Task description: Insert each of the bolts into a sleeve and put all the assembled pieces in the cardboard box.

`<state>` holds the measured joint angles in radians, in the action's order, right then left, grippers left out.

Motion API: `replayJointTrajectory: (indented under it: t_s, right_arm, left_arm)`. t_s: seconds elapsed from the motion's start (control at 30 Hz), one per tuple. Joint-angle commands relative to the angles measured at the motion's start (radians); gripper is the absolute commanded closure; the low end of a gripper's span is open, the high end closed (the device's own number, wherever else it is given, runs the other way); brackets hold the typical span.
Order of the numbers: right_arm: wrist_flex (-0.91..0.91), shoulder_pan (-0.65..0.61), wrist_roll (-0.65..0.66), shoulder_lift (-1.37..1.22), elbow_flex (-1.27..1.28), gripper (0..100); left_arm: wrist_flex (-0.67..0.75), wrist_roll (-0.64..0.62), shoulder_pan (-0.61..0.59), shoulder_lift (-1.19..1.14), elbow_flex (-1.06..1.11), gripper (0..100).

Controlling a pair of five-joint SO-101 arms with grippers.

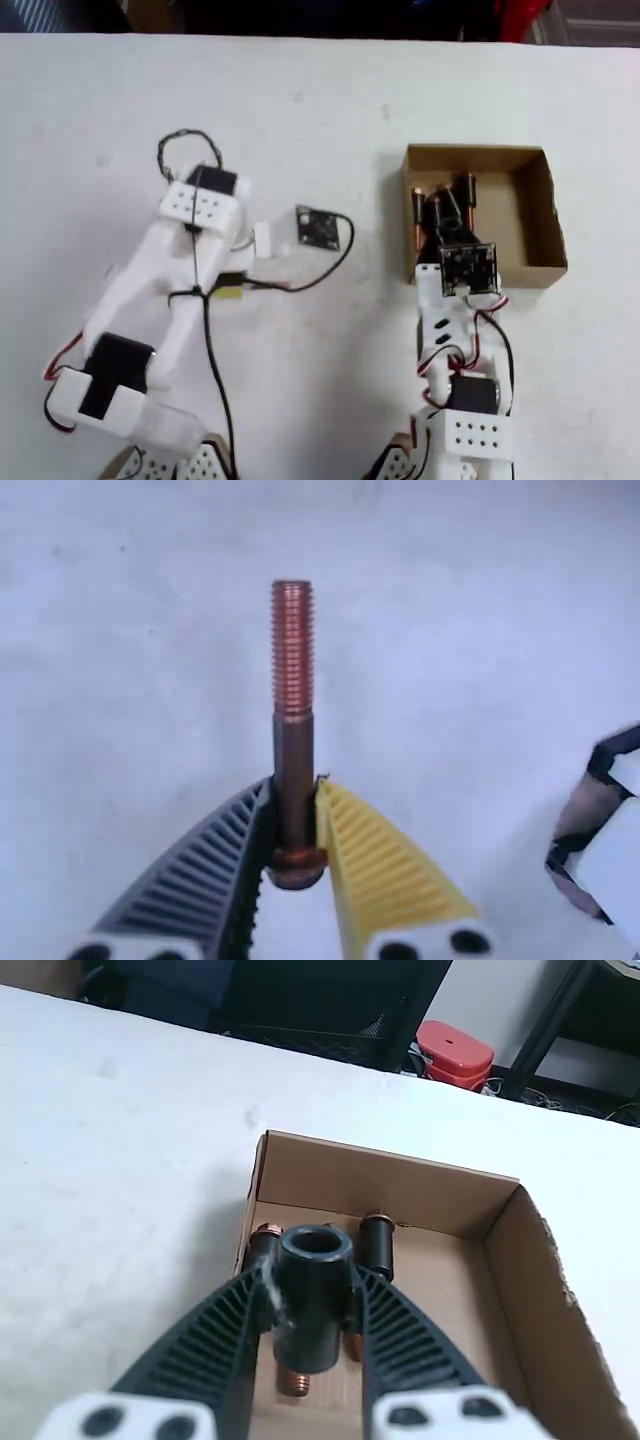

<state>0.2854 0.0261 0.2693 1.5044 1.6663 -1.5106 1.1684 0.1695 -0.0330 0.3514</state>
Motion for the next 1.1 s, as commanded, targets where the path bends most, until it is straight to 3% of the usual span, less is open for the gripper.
replayJointTrajectory:
  t_s: [0.0,0.3,0.67,1.07]
  right_arm:
    - [-0.028,-0.005,-0.009,0.018,-0.002,98.1]
    - [-0.028,-0.005,-0.009,0.018,-0.002,98.1]
    - [-0.025,-0.007,-0.009,0.018,-0.002,98.1]
    - [-0.024,-0.007,-0.009,0.018,-0.002,98.1]
  left_arm:
    - [0.075,0.025,-0.008,0.012,0.026,98]
    - [0.184,0.038,-0.01,0.007,0.038,98]
    - [0.207,0.233,-0.088,0.007,0.011,98]
    - [0.258,0.242,-0.107,0.004,0.018,98]
